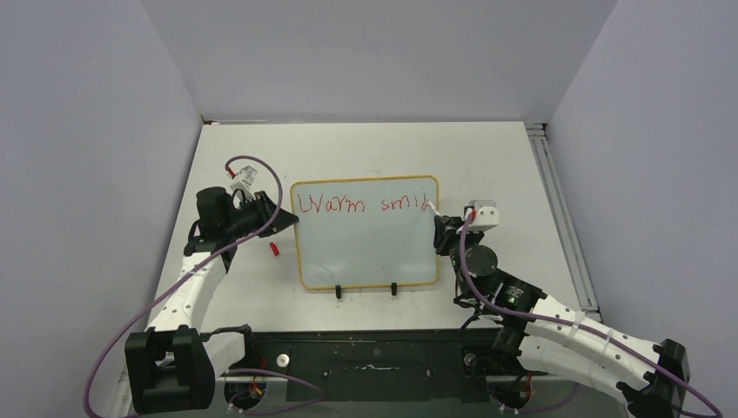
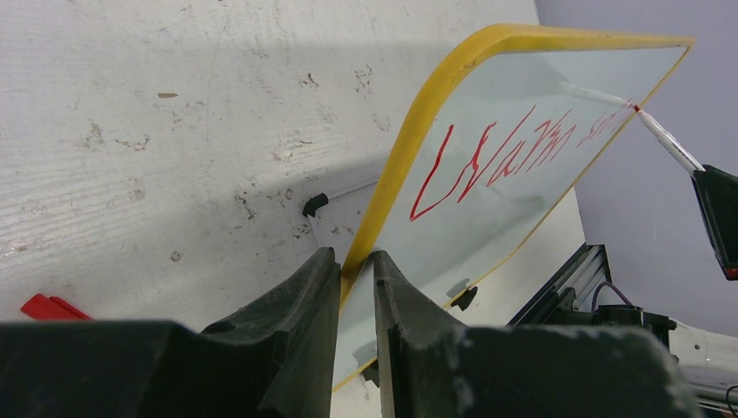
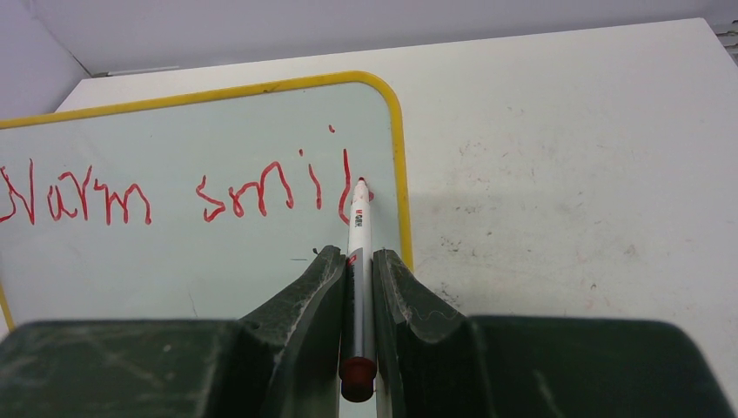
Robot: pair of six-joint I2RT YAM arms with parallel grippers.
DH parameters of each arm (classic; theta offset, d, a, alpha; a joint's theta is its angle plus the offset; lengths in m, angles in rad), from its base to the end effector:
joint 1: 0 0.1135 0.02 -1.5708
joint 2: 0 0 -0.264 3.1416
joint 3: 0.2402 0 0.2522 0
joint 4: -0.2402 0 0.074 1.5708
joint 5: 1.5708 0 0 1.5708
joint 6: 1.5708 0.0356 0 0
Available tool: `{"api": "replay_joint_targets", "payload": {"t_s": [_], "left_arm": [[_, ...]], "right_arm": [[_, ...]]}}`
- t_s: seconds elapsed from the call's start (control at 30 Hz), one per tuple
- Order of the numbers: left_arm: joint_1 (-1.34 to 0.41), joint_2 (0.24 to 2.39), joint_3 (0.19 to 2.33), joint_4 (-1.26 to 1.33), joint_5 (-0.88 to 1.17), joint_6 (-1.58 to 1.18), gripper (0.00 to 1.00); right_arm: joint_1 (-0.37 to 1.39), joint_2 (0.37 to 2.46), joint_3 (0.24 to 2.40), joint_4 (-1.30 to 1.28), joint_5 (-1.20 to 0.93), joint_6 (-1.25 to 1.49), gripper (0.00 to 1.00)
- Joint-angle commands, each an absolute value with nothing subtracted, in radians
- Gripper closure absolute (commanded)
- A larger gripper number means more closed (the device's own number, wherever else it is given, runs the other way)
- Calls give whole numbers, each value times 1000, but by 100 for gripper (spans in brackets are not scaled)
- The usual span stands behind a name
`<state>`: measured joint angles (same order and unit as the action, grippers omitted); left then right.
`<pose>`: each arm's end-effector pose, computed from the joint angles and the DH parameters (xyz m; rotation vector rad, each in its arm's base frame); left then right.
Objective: Write a sentence on the whiteboard
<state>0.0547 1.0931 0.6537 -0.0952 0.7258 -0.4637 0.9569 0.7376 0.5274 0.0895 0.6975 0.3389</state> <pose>0.2334 -0.0109 0.2468 -0.0971 2.1091 -1.0061 0.1208 0.1317 0.2864 0.0045 1.6780 0.3910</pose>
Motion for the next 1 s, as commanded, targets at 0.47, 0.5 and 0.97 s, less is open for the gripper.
{"api": "replay_joint_targets", "payload": {"t_s": [0.47,0.5,0.97], "left_arm": [[51,1076,701,-87,738,-453,81],[51,1075,701,-87,739,-454,81],[51,1073,700,-88,739,-454,81]], "right_arm": [[963,711,514,40,665,406,95],[964,709,513,36,666,409,95],[973,688,500,-30,696,440,95]]}}
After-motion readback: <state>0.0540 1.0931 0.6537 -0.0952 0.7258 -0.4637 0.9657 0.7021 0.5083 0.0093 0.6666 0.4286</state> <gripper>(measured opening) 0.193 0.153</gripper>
